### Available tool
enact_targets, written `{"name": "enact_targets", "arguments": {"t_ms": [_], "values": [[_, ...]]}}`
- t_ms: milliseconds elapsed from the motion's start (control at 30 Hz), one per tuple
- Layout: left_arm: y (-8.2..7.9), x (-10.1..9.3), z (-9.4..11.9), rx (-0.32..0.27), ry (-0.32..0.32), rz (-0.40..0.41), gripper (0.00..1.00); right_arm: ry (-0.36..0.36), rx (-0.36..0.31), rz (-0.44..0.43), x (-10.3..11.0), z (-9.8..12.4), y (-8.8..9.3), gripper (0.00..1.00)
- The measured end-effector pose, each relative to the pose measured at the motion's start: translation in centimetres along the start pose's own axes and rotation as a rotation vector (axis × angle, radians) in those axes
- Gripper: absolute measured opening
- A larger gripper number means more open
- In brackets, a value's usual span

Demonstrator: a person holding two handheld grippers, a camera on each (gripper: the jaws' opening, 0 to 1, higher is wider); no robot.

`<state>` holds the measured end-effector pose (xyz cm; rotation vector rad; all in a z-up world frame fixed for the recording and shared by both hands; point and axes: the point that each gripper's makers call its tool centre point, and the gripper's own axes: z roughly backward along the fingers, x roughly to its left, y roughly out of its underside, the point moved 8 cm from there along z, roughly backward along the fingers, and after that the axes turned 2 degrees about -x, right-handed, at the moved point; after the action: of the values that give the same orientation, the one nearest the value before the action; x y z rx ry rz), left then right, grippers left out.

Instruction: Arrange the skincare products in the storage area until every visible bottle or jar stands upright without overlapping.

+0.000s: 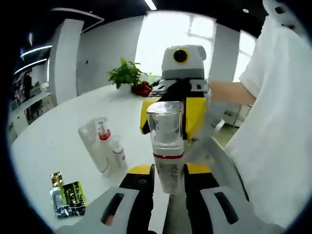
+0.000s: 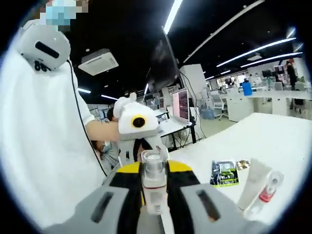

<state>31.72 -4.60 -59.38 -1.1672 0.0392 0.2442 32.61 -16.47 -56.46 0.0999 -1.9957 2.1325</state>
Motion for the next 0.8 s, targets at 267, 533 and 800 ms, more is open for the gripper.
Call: {"name": "enact_targets", "arguments": {"t_ms": [267, 533, 800], "values": [[-0.1, 0.2, -0.2, 0.071, -0.002, -0.101, 0.19, -0.007, 0.023, 0.037, -0.4, 0.2, 0.4, 0.18], [0.7, 1.2, -0.9, 0.124, -0.036, -0.101, 0.17, 0.025, 0.063, 0.039, -0.8, -0.1, 1.5, 0.19], [1.9, 2.8, -1.6, 0.097, -0.072, -0.077, 0.17, 0.135, 0.03, -0.029, -1.7, -0.1, 2.8, 0.21]]}}
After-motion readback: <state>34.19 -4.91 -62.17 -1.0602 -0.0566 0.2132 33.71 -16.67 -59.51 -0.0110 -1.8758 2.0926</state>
